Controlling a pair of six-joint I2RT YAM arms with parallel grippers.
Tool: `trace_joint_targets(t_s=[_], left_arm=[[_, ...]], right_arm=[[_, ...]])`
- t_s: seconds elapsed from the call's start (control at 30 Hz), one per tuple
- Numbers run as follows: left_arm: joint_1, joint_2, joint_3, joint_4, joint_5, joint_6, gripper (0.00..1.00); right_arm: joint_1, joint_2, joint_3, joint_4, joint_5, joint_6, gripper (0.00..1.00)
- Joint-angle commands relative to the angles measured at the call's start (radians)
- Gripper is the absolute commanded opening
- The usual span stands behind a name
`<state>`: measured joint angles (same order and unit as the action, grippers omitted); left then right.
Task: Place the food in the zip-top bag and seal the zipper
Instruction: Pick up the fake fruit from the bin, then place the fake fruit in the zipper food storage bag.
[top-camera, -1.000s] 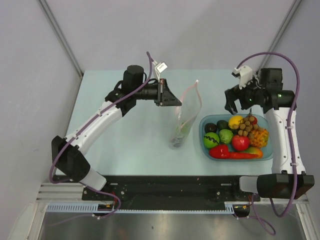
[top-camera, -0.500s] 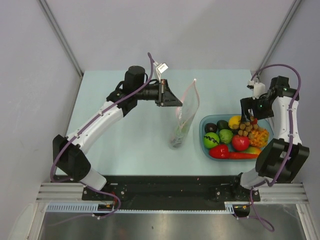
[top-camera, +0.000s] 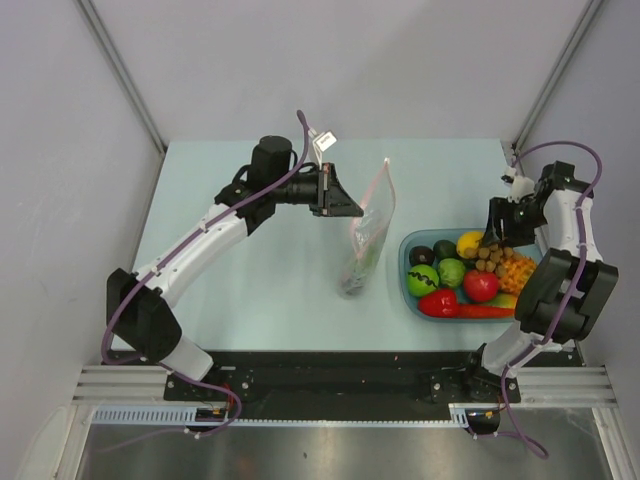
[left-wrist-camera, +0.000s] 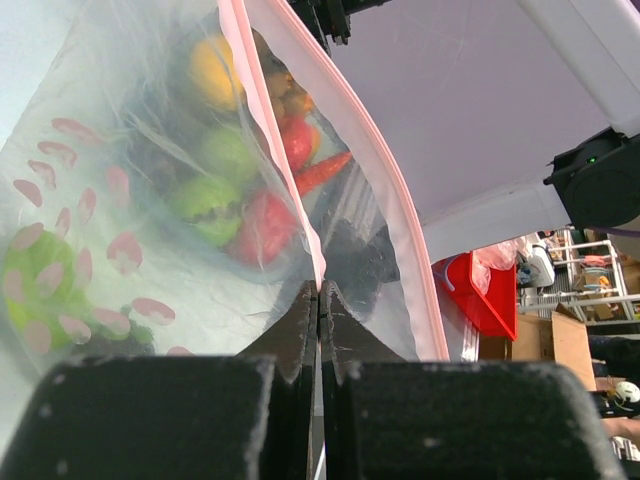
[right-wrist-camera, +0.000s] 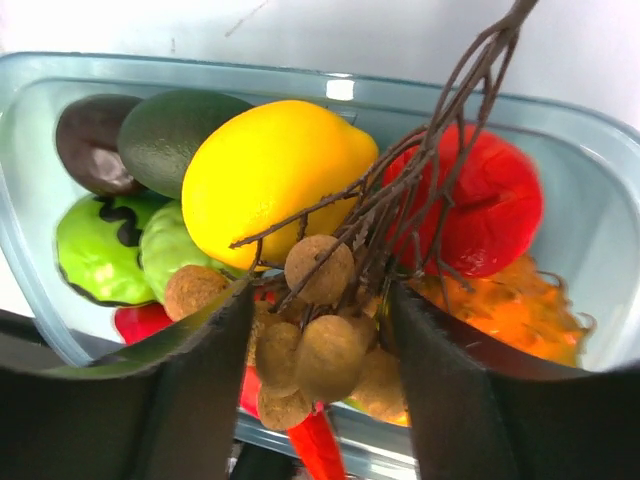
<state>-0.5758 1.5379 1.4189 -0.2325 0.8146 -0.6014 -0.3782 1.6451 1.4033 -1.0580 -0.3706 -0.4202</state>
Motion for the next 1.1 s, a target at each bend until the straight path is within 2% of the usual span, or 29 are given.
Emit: trace_joint_targets(t_s=[0.0,0.13,0.2,0.3,0.43,0.57,0.7,0.8,0.87,0.9,0.93,1.07], left_arm=[[-0.002,-0.028,-0.006,0.002,0.000,0.026,0.00],[-0.002,-0.030,-0.006,0.001,0.004,0.034,0.00],[-0.002,-0.030,-0.005,-0.001,0.006,0.035,0.00],[-0.004,-0.033,-0.006,0.004,0.014,0.034,0.00],[-0.002,-0.032,-0.009,0.010,0.018,0.029,0.00],[-0.004,-0.027,-0.009,0.015,0.021,0.028,0.00],[-0.002,-0.022,-0.006,0.016,0.024,0.028,0.00],[-0.004,-0.016,0.002,0.015,0.024,0.029,0.00],[-0.004,-0.007,0.006,0.012,0.021,0.034,0.00],[-0.004,-0.009,0.008,0.007,0.020,0.034,0.00],[-0.006,-0.002,0.009,0.005,0.018,0.037,0.00],[-0.006,0.010,0.029,-0.007,0.017,0.049,0.00]], right_arm=[[-0.022,0.012,-0.013,-0.002,-0.056,0.044,0.55],[-0.048,-0.010,0.005,-0.040,-0.077,0.037,0.36],[-0.065,-0.039,0.011,-0.069,-0.091,0.032,0.33],[-0.083,-0.086,0.022,-0.114,-0.123,0.018,0.22],[-0.091,-0.152,0.045,-0.151,-0.151,0.017,0.00],[-0.093,-0.208,0.124,-0.191,-0.194,0.021,0.00],[-0.088,-0.264,0.221,-0.171,-0.367,0.056,0.00],[-0.044,-0.304,0.307,-0.062,-0.500,0.174,0.00],[0.007,-0.333,0.332,0.103,-0.545,0.337,0.00],[0.060,-0.344,0.338,0.172,-0.553,0.395,0.00],[0.096,-0.352,0.336,0.311,-0.559,0.517,0.00],[0.260,-0.376,0.321,0.610,-0.545,0.752,0.00]])
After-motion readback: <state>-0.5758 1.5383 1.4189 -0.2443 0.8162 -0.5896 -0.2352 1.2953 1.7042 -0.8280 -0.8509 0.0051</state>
